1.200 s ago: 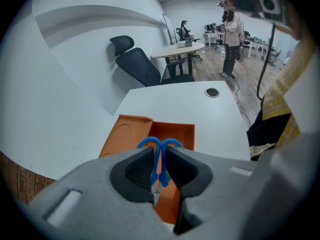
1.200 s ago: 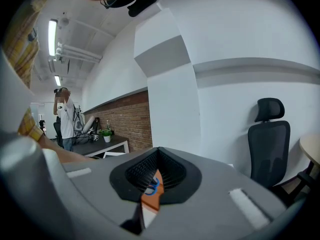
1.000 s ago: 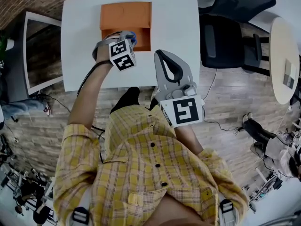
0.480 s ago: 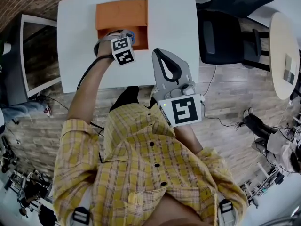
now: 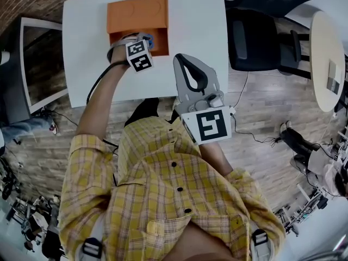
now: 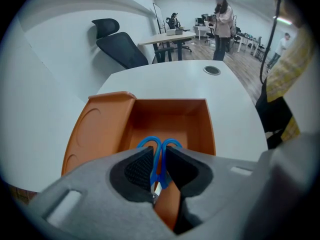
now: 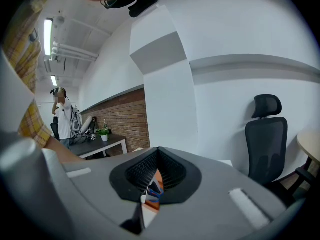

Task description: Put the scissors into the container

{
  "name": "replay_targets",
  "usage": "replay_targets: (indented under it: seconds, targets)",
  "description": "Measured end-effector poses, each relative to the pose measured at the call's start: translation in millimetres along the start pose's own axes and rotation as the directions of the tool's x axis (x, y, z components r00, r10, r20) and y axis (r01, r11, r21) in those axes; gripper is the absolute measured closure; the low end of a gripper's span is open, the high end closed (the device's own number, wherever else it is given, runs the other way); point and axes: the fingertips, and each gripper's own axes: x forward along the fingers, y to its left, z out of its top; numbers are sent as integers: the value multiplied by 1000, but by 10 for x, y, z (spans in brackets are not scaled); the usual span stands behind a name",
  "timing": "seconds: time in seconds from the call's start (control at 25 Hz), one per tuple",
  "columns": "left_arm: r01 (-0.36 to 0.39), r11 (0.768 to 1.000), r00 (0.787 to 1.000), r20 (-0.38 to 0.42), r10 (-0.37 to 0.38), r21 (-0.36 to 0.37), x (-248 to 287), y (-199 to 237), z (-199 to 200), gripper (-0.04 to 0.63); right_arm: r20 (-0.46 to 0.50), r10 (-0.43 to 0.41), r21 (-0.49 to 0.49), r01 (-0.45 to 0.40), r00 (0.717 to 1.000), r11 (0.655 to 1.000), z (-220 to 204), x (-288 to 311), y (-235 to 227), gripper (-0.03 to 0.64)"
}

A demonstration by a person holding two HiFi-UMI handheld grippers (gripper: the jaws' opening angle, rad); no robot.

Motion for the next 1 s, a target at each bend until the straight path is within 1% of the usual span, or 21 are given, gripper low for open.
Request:
replay_targets:
  seconds: [0.16,0.72,1.0]
  targets:
    - [4,1000,1000,7,-4,-19,47,59,-19,514,2,-2,-1,2,1000,1000,28,35,-16,611]
    - [28,999,1000,-2,-28,-28,138,-7,-47,512,3,-23,6,23,1000,1000,25,-31,-62,611]
    - [18,999,1000,1,-18,-40,179,7,-14,509,4,-20,4,20,1000,1000,9,-41,-83,611]
